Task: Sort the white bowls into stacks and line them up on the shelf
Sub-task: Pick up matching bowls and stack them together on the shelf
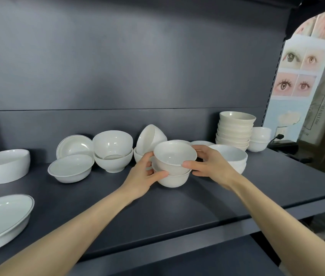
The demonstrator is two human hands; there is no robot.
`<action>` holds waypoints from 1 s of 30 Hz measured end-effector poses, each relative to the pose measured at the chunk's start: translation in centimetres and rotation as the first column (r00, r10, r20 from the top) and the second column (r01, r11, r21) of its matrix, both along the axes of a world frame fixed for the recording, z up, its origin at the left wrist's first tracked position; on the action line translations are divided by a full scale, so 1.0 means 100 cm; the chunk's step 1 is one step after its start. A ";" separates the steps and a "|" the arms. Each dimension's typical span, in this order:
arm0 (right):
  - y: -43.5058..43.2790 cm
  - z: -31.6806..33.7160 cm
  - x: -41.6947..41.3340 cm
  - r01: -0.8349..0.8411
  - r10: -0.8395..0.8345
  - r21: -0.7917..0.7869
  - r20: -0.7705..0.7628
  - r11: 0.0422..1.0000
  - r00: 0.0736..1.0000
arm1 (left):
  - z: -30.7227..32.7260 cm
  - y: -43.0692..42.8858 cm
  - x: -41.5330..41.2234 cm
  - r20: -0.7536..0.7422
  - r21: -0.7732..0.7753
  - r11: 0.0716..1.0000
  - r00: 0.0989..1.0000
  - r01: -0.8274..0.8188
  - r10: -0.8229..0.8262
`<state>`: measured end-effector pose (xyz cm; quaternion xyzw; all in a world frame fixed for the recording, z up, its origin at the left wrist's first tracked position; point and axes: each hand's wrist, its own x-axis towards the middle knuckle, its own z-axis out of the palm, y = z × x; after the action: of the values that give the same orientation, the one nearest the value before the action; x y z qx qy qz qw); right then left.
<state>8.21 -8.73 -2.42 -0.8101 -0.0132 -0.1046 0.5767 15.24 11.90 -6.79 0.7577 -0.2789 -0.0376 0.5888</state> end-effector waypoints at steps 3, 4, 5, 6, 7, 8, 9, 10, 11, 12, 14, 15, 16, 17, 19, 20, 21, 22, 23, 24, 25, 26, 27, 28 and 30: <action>0.000 -0.004 0.001 -0.002 0.003 0.044 -0.018 0.999 1.000 | -0.002 0.000 0.001 0.015 -0.002 1.000 1.000 -0.006 0.006; -0.001 -0.005 0.001 -0.007 0.009 0.068 -0.019 0.998 1.000 | -0.003 -0.001 0.000 0.020 0.000 1.000 1.000 -0.008 0.008; -0.001 -0.006 0.000 -0.014 0.016 0.088 -0.022 0.996 1.000 | -0.004 -0.001 -0.001 0.022 -0.001 1.000 1.000 -0.011 0.011; -0.001 -0.006 -0.001 -0.022 0.025 0.099 -0.022 0.995 0.999 | -0.005 -0.001 -0.003 0.024 -0.002 1.000 1.000 -0.016 0.016; -0.002 -0.007 -0.002 -0.028 0.030 0.103 -0.019 0.994 0.999 | -0.006 -0.001 -0.005 0.029 -0.002 1.000 0.999 -0.022 0.022; -0.002 -0.007 -0.003 -0.036 0.038 0.105 -0.015 0.994 0.999 | -0.006 -0.001 -0.008 0.034 0.000 1.000 0.999 -0.028 0.028; -0.003 -0.007 -0.005 -0.046 0.048 0.105 -0.014 0.993 0.999 | -0.007 0.000 -0.010 0.035 0.002 0.999 0.999 -0.033 0.033; -0.004 -0.007 -0.007 -0.059 0.061 0.105 -0.014 0.993 0.998 | -0.008 0.000 -0.013 0.034 0.003 0.999 0.999 -0.035 0.035; -0.006 -0.008 -0.009 -0.074 0.076 0.104 -0.014 0.992 0.997 | -0.008 0.000 -0.016 0.036 0.002 0.999 0.999 -0.040 0.040; -0.007 -0.008 -0.011 -0.089 0.091 0.099 -0.012 0.991 0.996 | -0.009 0.000 -0.020 0.040 0.003 0.999 0.998 -0.046 0.046; -0.009 -0.008 -0.015 -0.124 0.125 0.091 -0.007 0.988 0.992 | -0.009 -0.001 -0.030 0.058 -0.002 0.998 0.996 -0.062 0.062; -0.011 -0.007 -0.017 -0.139 0.140 0.088 -0.004 0.986 0.990 | -0.009 -0.002 -0.036 0.066 -0.005 0.998 0.995 -0.069 0.069; -0.012 -0.006 -0.019 -0.155 0.156 0.083 -0.003 0.984 0.988 | -0.009 -0.003 -0.041 0.072 -0.007 0.997 0.994 -0.079 0.080; -0.013 -0.005 -0.021 -0.170 0.170 0.072 -0.004 0.983 0.985 | -0.009 -0.004 -0.045 0.074 -0.008 0.995 0.993 -0.096 0.096; -0.014 -0.003 -0.023 -0.202 0.203 0.047 -0.015 0.978 0.979 | -0.011 -0.004 -0.053 0.078 -0.006 0.990 0.987 -0.139 0.139; -0.014 -0.002 -0.023 -0.216 0.217 0.041 -0.021 0.975 0.976 | -0.012 -0.003 -0.056 0.082 -0.001 0.987 0.984 -0.160 0.160; -0.014 -0.002 -0.023 -0.227 0.228 0.039 -0.026 0.973 0.973 | -0.013 -0.001 -0.059 0.088 0.008 0.984 0.980 -0.180 0.179; -0.013 -0.002 -0.023 -0.235 0.236 0.036 -0.030 0.971 0.971 | -0.013 0.000 -0.063 0.092 0.014 0.980 0.976 -0.200 0.198; -0.011 -0.003 -0.023 -0.240 0.241 0.030 -0.032 0.970 0.970 | -0.013 0.003 -0.067 0.094 0.015 0.976 0.972 -0.216 0.214; -0.009 -0.004 -0.022 -0.247 0.247 0.025 -0.031 0.969 0.968 | -0.013 0.005 -0.069 0.094 0.016 0.973 0.969 -0.232 0.229; -0.006 -0.005 -0.022 -0.256 0.256 0.028 -0.030 0.966 0.966 | -0.012 0.008 -0.072 0.092 0.020 0.969 0.965 -0.248 0.245; -0.003 -0.006 -0.022 -0.269 0.271 0.037 -0.029 0.962 0.962 | -0.011 0.011 -0.075 0.091 0.022 0.965 0.961 -0.263 0.260; 0.001 -0.006 -0.021 -0.287 0.288 0.047 -0.027 0.957 0.957 | -0.011 0.015 -0.077 0.092 0.022 0.960 0.957 -0.278 0.275; 0.005 -0.006 -0.021 -0.304 0.305 0.051 -0.024 0.951 0.952 | -0.010 0.019 -0.079 0.095 0.025 0.956 0.953 -0.291 0.288; 0.014 -0.006 -0.019 -0.333 0.334 0.050 -0.016 0.942 0.942 | -0.010 0.027 -0.082 0.097 0.031 0.948 0.945 -0.317 0.312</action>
<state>6.31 -7.38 -2.97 -0.7838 -0.1407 0.0042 0.6049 7.04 14.63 -7.75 0.8069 -0.1799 0.0848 0.5563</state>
